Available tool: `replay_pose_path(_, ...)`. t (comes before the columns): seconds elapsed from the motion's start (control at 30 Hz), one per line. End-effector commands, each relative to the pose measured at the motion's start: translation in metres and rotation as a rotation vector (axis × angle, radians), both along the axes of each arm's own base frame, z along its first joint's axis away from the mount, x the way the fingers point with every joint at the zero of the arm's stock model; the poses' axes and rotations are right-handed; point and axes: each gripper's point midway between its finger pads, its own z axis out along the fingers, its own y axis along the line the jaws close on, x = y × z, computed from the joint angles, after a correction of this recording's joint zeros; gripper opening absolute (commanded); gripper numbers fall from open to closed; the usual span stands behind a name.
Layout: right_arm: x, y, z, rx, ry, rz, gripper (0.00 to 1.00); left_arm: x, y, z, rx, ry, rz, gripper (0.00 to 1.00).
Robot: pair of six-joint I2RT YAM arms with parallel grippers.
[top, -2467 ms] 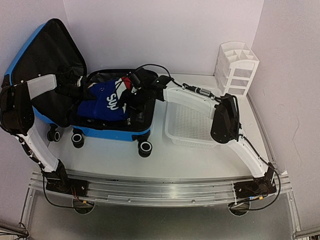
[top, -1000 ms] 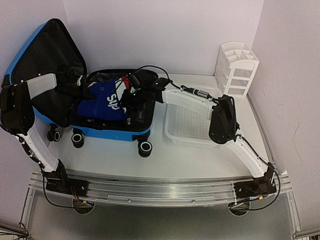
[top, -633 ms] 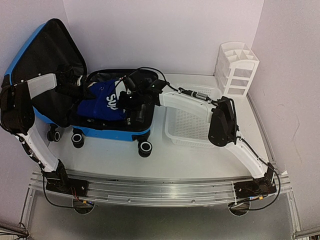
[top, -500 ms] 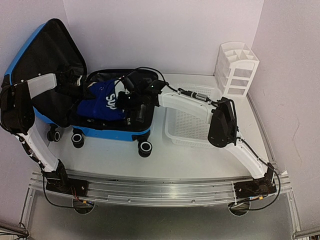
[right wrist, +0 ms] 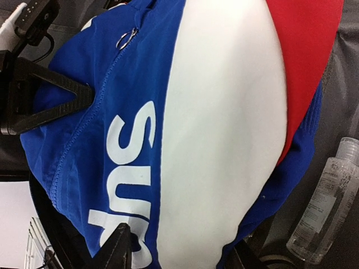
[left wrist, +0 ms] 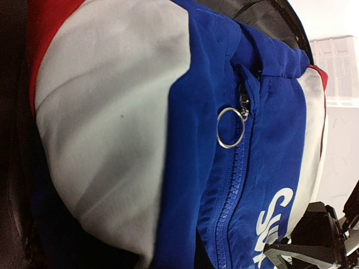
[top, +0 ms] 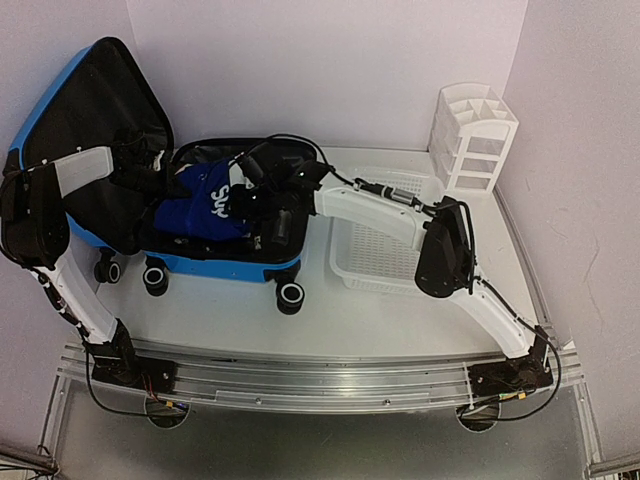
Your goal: Open, take out, and arrange the luggage
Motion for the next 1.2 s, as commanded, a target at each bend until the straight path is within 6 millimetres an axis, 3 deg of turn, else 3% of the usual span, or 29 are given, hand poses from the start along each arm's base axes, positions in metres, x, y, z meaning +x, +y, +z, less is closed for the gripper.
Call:
replay_pose_path(0.0,-0.014,0.011,0.089,0.130,-0.125,0.039,0.50,0.021,0.004,0.021,0.019,-0.098,0.000,0.00)
replay_pose_path(0.2,-0.020,0.015,0.102,0.129,-0.174,0.049,0.52,0.022,0.004,0.021,0.020,-0.098,0.000,0.00)
replay_pose_path(0.57,-0.025,0.021,0.098,0.131,-0.178,0.063,0.53,0.022,0.004,0.021,0.021,-0.098,-0.002,0.00)
replay_pose_path(0.97,0.004,0.004,0.022,0.129,0.087,-0.024,0.53,0.018,0.003,0.018,0.017,-0.098,0.000,0.00)
replay_pose_path(1.17,0.007,0.015,0.014,0.209,0.162,0.015,0.45,0.012,0.005,-0.001,0.026,-0.069,0.003,0.00)
